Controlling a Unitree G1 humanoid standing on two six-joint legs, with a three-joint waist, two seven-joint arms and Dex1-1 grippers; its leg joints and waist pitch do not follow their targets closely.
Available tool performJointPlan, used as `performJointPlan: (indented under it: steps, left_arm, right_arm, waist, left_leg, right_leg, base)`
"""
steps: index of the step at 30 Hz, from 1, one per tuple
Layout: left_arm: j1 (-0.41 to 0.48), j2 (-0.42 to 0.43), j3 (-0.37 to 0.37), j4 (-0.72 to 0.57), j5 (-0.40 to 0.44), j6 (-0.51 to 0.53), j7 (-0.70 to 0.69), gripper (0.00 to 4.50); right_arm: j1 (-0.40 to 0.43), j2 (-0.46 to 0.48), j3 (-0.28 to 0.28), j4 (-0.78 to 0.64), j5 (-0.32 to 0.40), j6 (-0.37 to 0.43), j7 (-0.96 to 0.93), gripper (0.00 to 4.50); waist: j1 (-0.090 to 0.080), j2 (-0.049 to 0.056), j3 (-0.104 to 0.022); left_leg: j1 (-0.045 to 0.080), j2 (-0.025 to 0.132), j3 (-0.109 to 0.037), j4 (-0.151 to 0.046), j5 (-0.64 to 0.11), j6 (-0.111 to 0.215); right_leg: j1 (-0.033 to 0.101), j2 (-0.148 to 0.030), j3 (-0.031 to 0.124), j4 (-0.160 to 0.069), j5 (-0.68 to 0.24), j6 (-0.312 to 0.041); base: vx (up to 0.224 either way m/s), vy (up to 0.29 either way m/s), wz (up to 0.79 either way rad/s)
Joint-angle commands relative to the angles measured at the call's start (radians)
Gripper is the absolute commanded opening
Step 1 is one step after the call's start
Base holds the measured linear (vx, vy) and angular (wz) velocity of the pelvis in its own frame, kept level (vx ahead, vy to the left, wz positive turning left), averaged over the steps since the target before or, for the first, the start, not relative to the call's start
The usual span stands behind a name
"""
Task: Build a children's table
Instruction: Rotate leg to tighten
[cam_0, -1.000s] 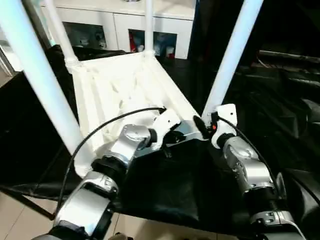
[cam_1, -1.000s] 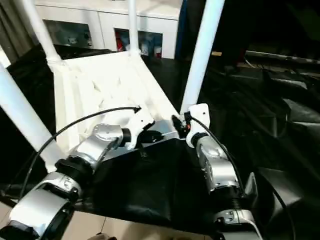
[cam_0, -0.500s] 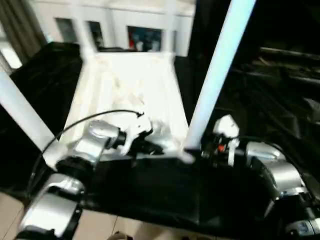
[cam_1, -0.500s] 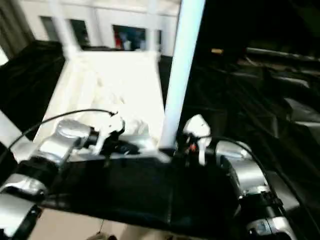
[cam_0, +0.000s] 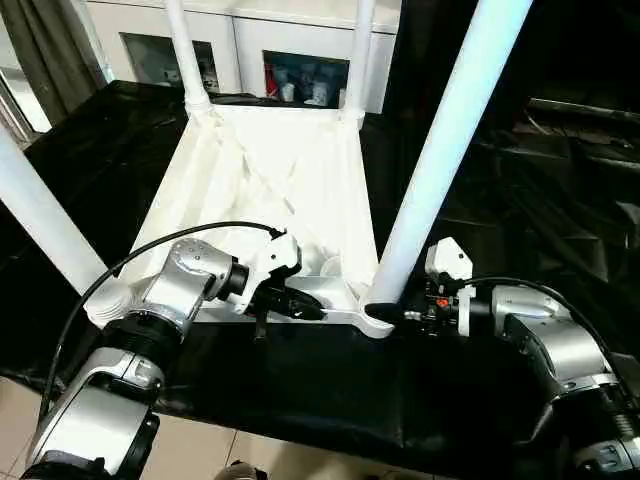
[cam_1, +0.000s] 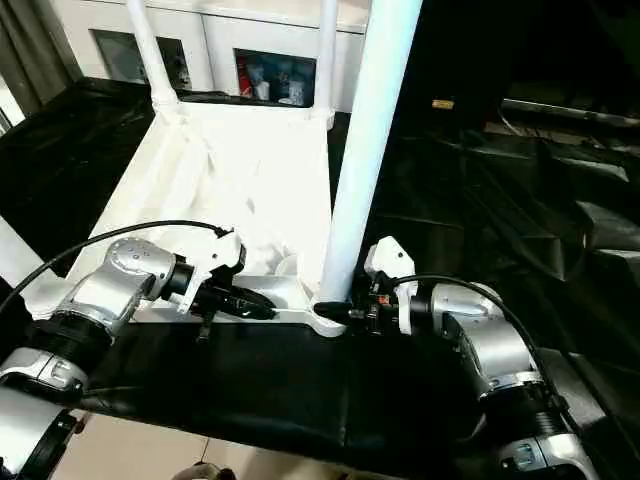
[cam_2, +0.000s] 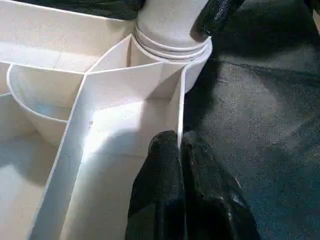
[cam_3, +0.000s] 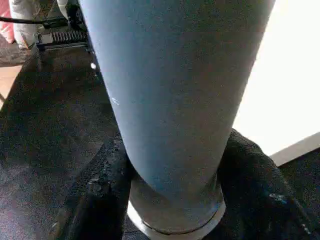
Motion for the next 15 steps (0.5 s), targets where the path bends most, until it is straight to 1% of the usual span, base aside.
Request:
performJointPlan:
  steps: [1,2,3,4,5,6,7,8,9,10,11,12,13,15]
  left_arm:
    - [-0.005,-0.019,0.01,0.006,0.004,0.003,0.064,0.0]
    - [-0.013,-0.034,0.018,0.02,0.01,-0.001,0.111,0.0]
    - [-0.018,-0.043,0.022,0.03,0.015,-0.001,0.14,0.0]
    - [-0.031,-0.064,0.032,0.053,0.026,-0.003,0.21,0.0]
    - [-0.031,-0.064,0.032,0.053,0.026,-0.003,0.21,0.0]
    - [-0.042,-0.087,0.039,0.073,0.034,-0.002,0.271,0.0]
    - [-0.06,-0.155,0.05,0.097,0.037,0.012,0.373,0.0]
    - [-0.061,-0.158,0.05,0.098,0.037,0.012,0.377,0.0]
    - [-0.062,-0.163,0.05,0.099,0.037,0.013,0.384,0.0]
    - [-0.072,-0.211,0.057,0.11,0.038,0.024,0.457,0.0]
    - [-0.076,-0.229,0.058,0.114,0.041,0.026,0.487,0.0]
    - [-0.08,-0.252,0.058,0.119,0.045,0.026,0.522,0.0]
    - [-0.084,-0.278,0.054,0.127,0.051,0.024,0.561,0.0]
    - [-0.086,-0.3,0.046,0.132,0.061,0.021,0.592,0.0]
  right_arm:
    - [0.016,0.017,0.024,-0.014,0.014,0.026,0.011,2.1]
    - [0.021,0.032,0.014,-0.009,0.003,0.023,-0.037,2.09]
    - [0.021,0.043,0.007,-0.001,-0.006,0.022,-0.07,2.09]
    - [0.021,0.071,-0.009,0.02,-0.026,0.019,-0.15,2.08]
    - [0.021,0.071,-0.009,0.02,-0.026,0.019,-0.15,2.06]
    - [0.014,0.101,-0.023,0.051,-0.049,0.015,-0.234,2.06]
    - [-0.002,0.187,-0.065,0.113,-0.073,0.017,-0.422,2.04]
    - [-0.003,0.191,-0.066,0.115,-0.074,0.017,-0.429,2.03]
    - [-0.004,0.196,-0.069,0.118,-0.075,0.017,-0.441,2.03]
    - [-0.012,0.252,-0.095,0.142,-0.082,0.023,-0.555,2.03]
    - [-0.015,0.272,-0.106,0.148,-0.083,0.029,-0.598,2.02]
    - [-0.021,0.297,-0.12,0.158,-0.083,0.035,-0.65,2.01]
    - [-0.027,0.323,-0.132,0.169,-0.09,0.037,-0.708,2.01]
    - [-0.034,0.344,-0.138,0.179,-0.098,0.036,-0.75,2.0]
  waist:
    - [0.002,-0.008,-0.06]
    - [0.002,-0.009,-0.058]
    - [0.001,-0.007,-0.057]
    - [-0.003,-0.008,-0.053]
    - [-0.004,-0.009,-0.053]
    - [-0.007,-0.01,-0.05]
    - [-0.013,-0.016,-0.048]
    - [-0.016,-0.013,-0.048]
    - [-0.019,-0.012,-0.048]
    - [-0.026,-0.017,-0.049]
    - [-0.028,-0.015,-0.049]
    - [-0.031,-0.016,-0.051]
    - [-0.032,-0.015,-0.051]
    - [-0.031,-0.016,-0.052]
  left_leg:
    - [0.016,0.05,-0.016,-0.062,-0.18,0.067]
    - [0.017,0.05,-0.016,-0.062,-0.186,0.065]
    - [0.016,0.049,-0.018,-0.064,-0.204,0.056]
    - [0.016,0.047,-0.018,-0.066,-0.232,0.039]
    - [0.017,0.047,-0.021,-0.068,-0.252,0.029]
    - [0.021,0.046,-0.021,-0.068,-0.29,0.014]
    - [0.018,0.044,-0.025,-0.07,-0.311,0.0]
    - [0.019,0.044,-0.026,-0.072,-0.318,-0.011]
    - [0.02,0.045,-0.03,-0.074,-0.332,-0.022]
    - [0.016,0.044,-0.033,-0.077,-0.338,-0.027]
    - [0.021,0.044,-0.031,-0.076,-0.351,-0.027]
    - [0.021,0.043,-0.031,-0.076,-0.352,-0.021]
    - [0.021,0.043,-0.029,-0.075,-0.343,-0.018]
    - [0.022,0.043,-0.029,-0.075,-0.339,-0.015]
  right_leg:
    - [0.046,-0.054,0.036,-0.06,-0.103,-0.278]
    - [0.044,-0.054,0.037,-0.063,-0.113,-0.277]
    - [0.044,-0.055,0.036,-0.065,-0.142,-0.271]
    - [0.04,-0.055,0.037,-0.071,-0.192,-0.258]
    - [0.04,-0.055,0.036,-0.074,-0.229,-0.248]
    - [0.035,-0.056,0.037,-0.081,-0.303,-0.226]
    - [0.034,-0.058,0.037,-0.086,-0.37,-0.202]
    - [0.031,-0.058,0.037,-0.088,-0.392,-0.193]
    - [0.03,-0.059,0.036,-0.09,-0.415,-0.184]
    - [0.034,-0.057,0.034,-0.091,-0.425,-0.167]
    - [0.027,-0.057,0.036,-0.096,-0.42,-0.165]
    - [0.029,-0.055,0.036,-0.095,-0.408,-0.164]
    - [0.026,-0.053,0.037,-0.096,-0.387,-0.165]
    - [0.027,-0.053,0.037,-0.096,-0.375,-0.167]
  base:
    - [0.0,0.0,0.0]
    - [0.0,0.0,0.0]
    - [0.0,0.0,0.0]
    - [0.0,0.0,0.0]
    - [0.0,0.0,0.0]
    - [0.0,0.0,0.0]
    - [0.0,0.0,0.0]
    - [0.0,0.0,0.0]
    - [0.0,0.0,0.0]
    - [0.0,0.0,0.0]
    - [0.0,0.0,0.0]
    - [0.0,0.0,0.0]
    - [0.0,0.0,0.0]
    - [0.0,0.0,0.0]
